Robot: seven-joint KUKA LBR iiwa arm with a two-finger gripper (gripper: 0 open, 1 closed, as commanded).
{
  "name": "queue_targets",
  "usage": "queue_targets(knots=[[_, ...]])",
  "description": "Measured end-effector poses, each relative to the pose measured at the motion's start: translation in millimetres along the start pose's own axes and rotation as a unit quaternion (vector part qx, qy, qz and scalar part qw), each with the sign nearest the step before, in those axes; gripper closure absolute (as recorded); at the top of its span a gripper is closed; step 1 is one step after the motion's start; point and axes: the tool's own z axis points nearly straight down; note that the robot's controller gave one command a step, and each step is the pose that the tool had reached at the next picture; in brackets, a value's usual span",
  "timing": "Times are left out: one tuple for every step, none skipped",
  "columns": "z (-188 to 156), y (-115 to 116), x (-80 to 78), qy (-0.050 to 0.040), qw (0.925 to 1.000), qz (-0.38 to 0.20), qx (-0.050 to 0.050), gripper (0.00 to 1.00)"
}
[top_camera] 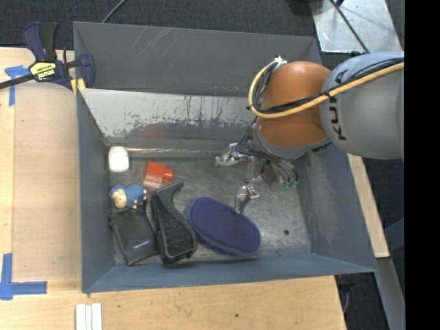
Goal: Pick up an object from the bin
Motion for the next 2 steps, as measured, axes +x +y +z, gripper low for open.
queue_targets(knots=[[-15, 99, 11.3, -0.0007, 0.9962, 0.087, 0.001, 0.0], [30, 75, 37.1, -0.0045, 0.9852, -0.171, 0.001, 0.0]])
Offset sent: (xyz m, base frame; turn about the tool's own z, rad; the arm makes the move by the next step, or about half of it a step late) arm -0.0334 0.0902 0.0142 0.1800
